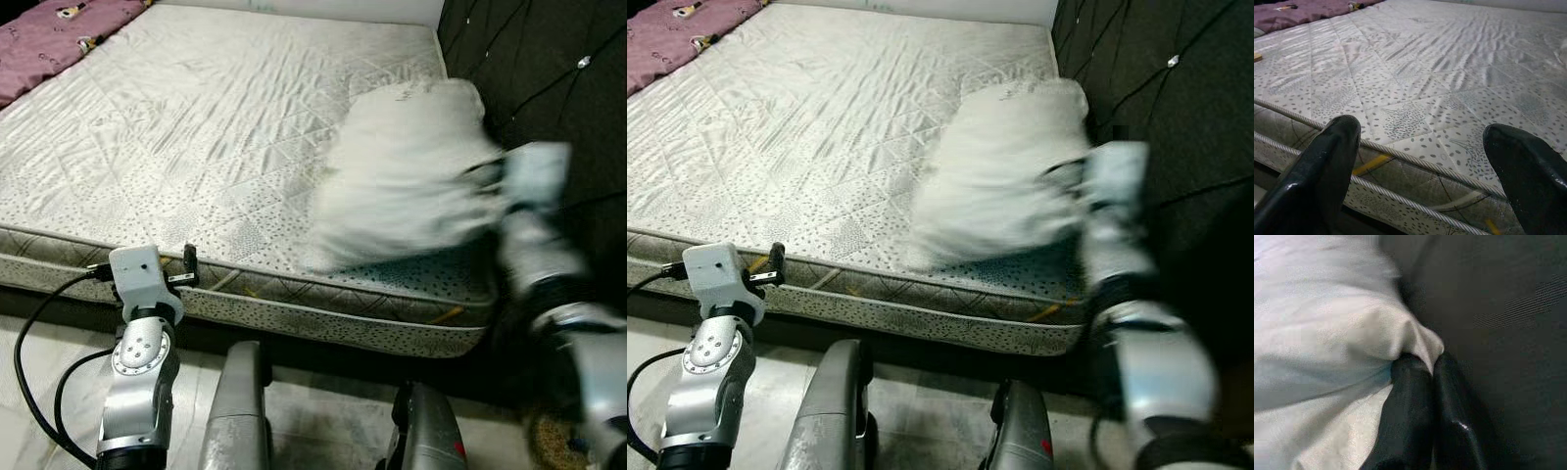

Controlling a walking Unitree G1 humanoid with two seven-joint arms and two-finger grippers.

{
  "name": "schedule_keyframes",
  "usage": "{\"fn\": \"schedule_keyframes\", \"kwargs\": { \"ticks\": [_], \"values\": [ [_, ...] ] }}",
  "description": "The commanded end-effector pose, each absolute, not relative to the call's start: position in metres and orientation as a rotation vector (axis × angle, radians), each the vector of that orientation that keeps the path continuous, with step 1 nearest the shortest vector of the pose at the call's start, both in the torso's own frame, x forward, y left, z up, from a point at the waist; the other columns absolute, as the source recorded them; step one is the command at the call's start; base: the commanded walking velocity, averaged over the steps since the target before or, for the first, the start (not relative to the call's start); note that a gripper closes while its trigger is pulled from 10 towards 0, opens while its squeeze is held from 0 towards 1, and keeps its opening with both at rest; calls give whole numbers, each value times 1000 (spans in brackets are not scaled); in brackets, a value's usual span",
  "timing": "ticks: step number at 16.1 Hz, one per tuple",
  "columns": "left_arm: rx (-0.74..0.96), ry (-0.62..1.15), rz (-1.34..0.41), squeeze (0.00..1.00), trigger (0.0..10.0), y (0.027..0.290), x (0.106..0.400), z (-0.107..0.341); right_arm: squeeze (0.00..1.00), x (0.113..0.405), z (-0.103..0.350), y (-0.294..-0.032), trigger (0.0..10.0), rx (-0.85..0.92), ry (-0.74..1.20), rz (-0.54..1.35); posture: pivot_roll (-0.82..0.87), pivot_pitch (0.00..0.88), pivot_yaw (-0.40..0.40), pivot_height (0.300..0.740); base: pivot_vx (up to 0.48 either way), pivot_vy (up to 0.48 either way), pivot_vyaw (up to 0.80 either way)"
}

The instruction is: Clean up the room

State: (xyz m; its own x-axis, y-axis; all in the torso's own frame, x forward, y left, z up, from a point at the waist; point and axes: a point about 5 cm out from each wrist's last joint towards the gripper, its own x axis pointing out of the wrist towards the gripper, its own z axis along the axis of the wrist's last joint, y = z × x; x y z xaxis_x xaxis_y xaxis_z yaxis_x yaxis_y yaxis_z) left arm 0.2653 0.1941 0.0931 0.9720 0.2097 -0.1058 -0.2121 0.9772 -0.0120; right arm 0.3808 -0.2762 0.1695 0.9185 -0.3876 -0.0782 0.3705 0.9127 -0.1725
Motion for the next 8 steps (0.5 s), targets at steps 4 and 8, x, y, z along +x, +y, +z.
{"fn": "schedule_keyframes", "kwargs": {
  "ticks": [4, 8],
  "values": [
    [-17, 100, 217, 0, 10000, 195, 267, 94, 0, 375, 185, -289, 0, -226, -8, -435, 130, 0, 14, 571, 0, 0, 0],
    [-15, 100, 204, 0, 10000, 194, 270, 93, 0, 345, 128, -277, 0, -227, 87, -394, 116, 0, 22, 571, 0, 0, 0]
  ]
}}
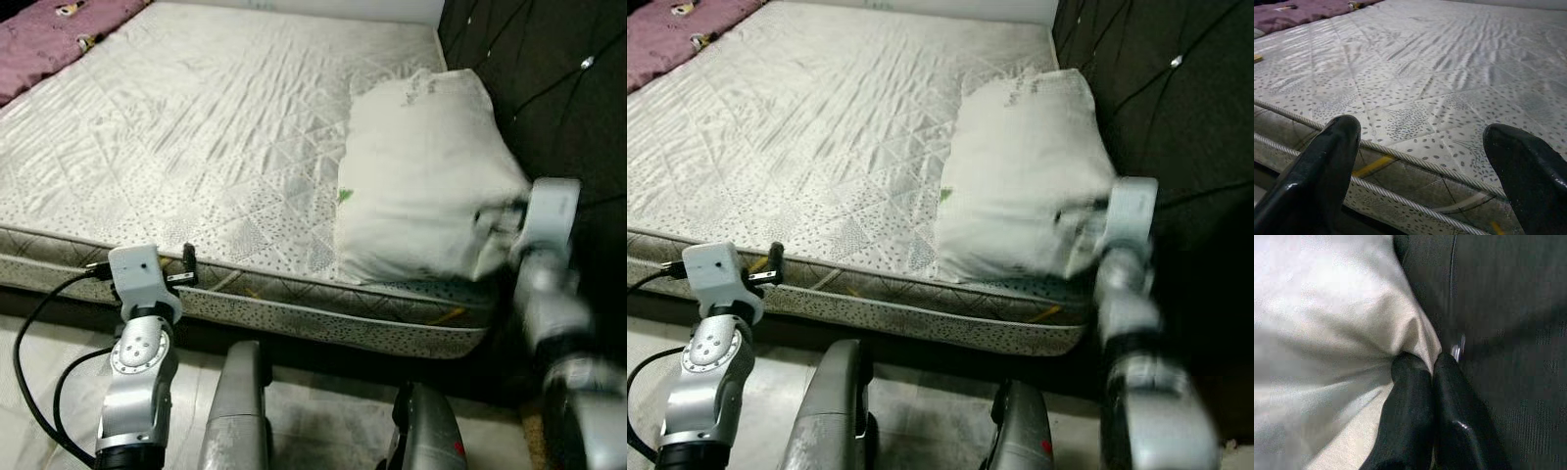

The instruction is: Clean up the room

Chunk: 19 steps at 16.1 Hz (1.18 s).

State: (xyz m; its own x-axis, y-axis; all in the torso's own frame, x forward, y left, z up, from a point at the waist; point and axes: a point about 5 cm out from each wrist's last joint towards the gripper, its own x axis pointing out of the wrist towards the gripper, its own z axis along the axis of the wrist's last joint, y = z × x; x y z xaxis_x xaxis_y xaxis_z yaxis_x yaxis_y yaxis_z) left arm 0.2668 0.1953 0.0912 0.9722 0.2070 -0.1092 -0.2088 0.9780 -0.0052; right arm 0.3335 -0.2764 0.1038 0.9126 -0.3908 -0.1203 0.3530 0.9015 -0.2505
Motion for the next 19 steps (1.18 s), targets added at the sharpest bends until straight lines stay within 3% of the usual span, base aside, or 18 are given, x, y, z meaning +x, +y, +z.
{"fn": "schedule_keyframes", "kwargs": {
  "ticks": [1, 5, 7, 11, 13, 16, 19],
  "values": [
    [-15, 100, 200, 0, 10000, 193, 271, 93, 0, 333, 111, -260, 0, -216, 117, -351, 111, 0, 24, 571, 0, 0, 0],
    [-15, 100, 192, 0, 10000, 190, 273, 93, 0, 319, 90, -218, 0, -154, 149, -256, 113, 0, 25, 571, 0, 0, 0],
    [-14, 98, 192, 0, 10000, 190, 274, 94, 0, 321, 95, -211, 0, -148, 127, -237, 118, 0, 22, 571, 0, 0, 0],
    [-11, 97, 206, 0, 10000, 194, 275, 93, 0, 326, 104, -221, 0, -147, 136, -273, 119, 0, 21, 571, 0, 0, 0],
    [-14, 91, 197, 0, 10000, 190, 276, 94, 0, 352, 137, -246, 0, -149, 67, -370, 126, 0, 21, 571, 0, 0, 0],
    [-7, 86, 218, 0, 10000, 198, 276, 95, 0, 360, 162, -270, 0, -158, 28, -448, 135, 0, 9, 571, 0, 0, 0],
    [-20, 74, 218, 0, 10000, 197, 278, 96, 0, 361, 152, -264, 0, -157, 43, -394, 130, 0, 7, 571, 0, 0, 0]
  ]
}}
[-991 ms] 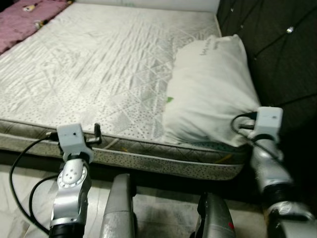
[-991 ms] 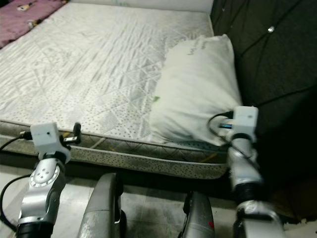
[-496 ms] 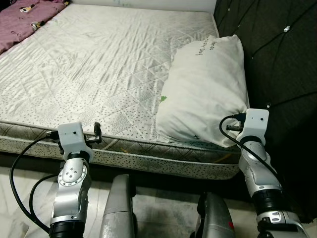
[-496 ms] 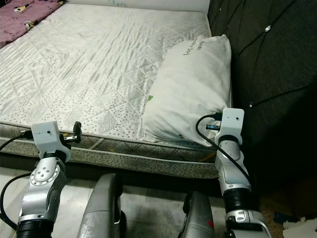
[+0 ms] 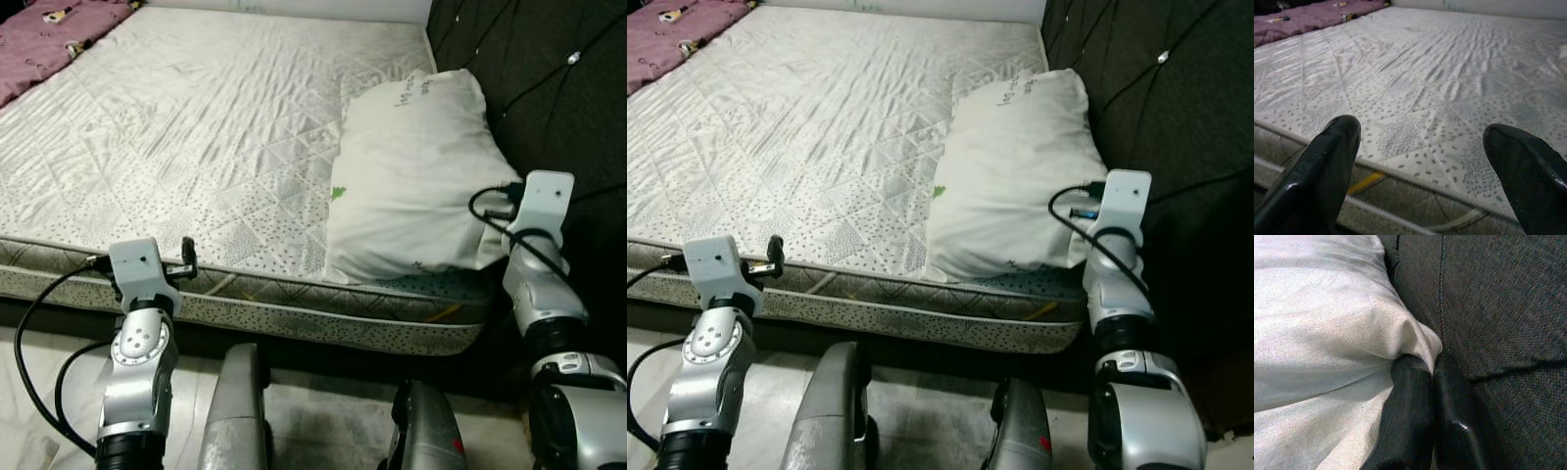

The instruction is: Clean up the room

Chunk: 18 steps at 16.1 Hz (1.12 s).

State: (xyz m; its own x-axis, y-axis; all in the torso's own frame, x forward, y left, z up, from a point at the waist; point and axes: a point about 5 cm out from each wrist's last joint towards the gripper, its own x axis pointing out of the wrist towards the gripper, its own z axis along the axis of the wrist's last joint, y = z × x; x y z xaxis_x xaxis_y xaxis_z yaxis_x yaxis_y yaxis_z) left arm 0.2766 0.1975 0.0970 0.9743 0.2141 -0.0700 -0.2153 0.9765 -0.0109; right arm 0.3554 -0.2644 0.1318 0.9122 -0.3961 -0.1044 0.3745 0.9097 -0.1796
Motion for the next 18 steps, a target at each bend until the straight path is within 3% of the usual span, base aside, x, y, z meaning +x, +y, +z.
{"fn": "schedule_keyframes", "kwargs": {
  "ticks": [1, 2, 5, 11, 12, 18],
  "values": [
    [-29, 78, 201, 0, 10000, 192, 280, 95, 0, 360, 145, -252, 7255, -165, 46, -354, 128, 0, 10, 571, 0, 0, 0],
    [-30, 74, 189, 0, 10000, 190, 282, 96, 0, 359, 140, -244, 10000, -166, 53, -332, 124, 0, 14, 571, 0, 0, 0],
    [-25, 52, 163, 0, 10000, 186, 292, 100, 0, 357, 123, -218, 10000, -136, 71, -236, 119, 0, 19, 571, 0, 0, 0],
    [-37, 13, 185, 0, 10000, 187, 305, 106, 0, 369, 138, -199, 10000, -105, -4, -180, 110, 0, 5, 603, 0, 0, 0],
    [-43, -1, 190, 0, 10000, 187, 308, 106, 1000, 374, 144, -194, 10000, -74, -27, -173, 111, 0, 0, 622, 0, 0, 0],
    [-47, -30, 207, 0, 10000, 190, 317, 111, 1000, 384, 155, -183, 10000, -72, -55, -166, 109, 0, -3, 687, 0, 0, 0]
  ]
}}
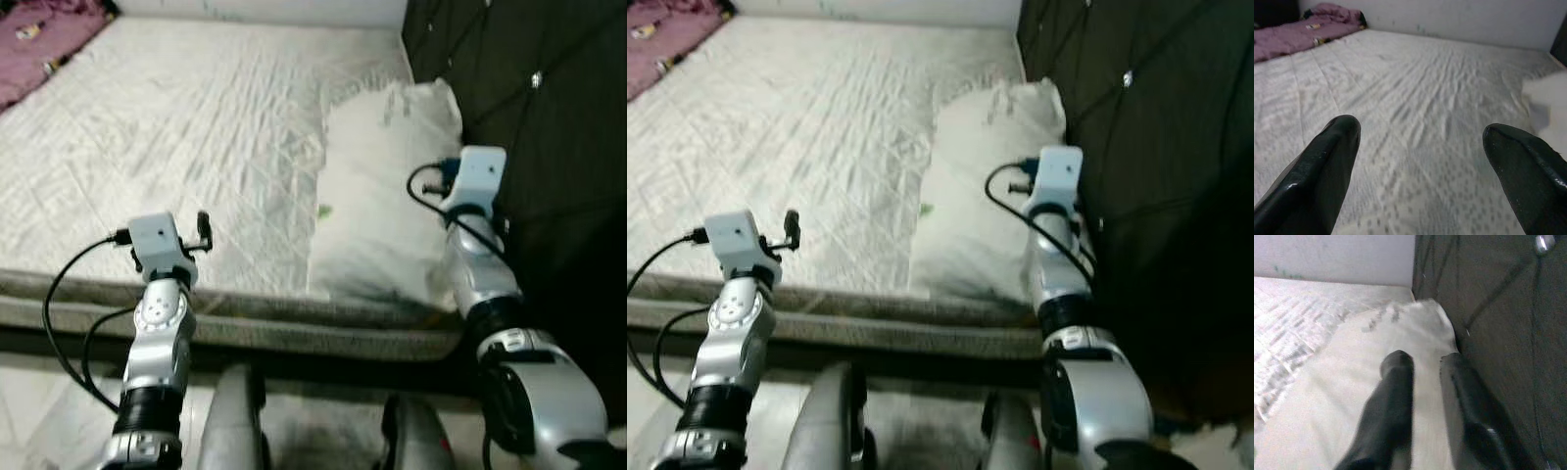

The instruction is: Clean up the room

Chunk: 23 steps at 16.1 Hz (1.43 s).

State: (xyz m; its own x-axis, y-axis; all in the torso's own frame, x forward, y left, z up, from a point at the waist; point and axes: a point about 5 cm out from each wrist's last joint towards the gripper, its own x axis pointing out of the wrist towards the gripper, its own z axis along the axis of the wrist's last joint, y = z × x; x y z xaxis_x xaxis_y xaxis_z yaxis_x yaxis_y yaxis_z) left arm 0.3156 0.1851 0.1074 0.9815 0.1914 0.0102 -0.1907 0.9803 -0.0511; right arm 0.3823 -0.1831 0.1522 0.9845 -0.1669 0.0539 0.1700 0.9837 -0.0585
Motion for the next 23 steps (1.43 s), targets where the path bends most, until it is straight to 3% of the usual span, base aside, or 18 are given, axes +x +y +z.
{"fn": "schedule_keyframes", "kwargs": {
  "ticks": [1, 4, 9, 13, 17, 20, 23],
  "values": [
    [-48, -36, 209, 0, 10000, 190, 320, 112, 1000, 385, 156, -184, 10000, -74, -58, -167, 103, 0, 0, 705, 0, 0, 0],
    [-53, -49, 211, 0, 10000, 191, 326, 116, 1000, 385, 158, -185, 10000, -63, -72, -173, 90, 0, 9, 739, 0, 0, 0],
    [-49, -92, 194, 0, 10000, 190, 336, 128, 1000, 383, 156, -173, 10000, -34, -81, -156, 74, 0, 33, 740, 0, 0, 0],
    [17, -147, 111, 0, 10000, 188, 338, 142, 1000, 382, 173, -140, 10000, -81, -160, -17, 86, 0, 79, 740, 0, 0, 0],
    [36, -129, 153, 0, 10000, 204, 327, 133, 1000, 367, 154, -107, 10000, -104, -144, 125, 112, 0, 70, 740, 0, 0, 0],
    [19, -127, 171, 0, 10000, 201, 317, 127, 1000, 355, 141, -116, 10000, -66, -147, 51, 122, 0, 45, 740, 0, 0, 0],
    [-3, -123, 169, 0, 10000, 188, 309, 121, 1000, 343, 122, -144, 10000, -42, -89, -101, 93, 0, 37, 740, 0, 0, 0]
  ]
}}
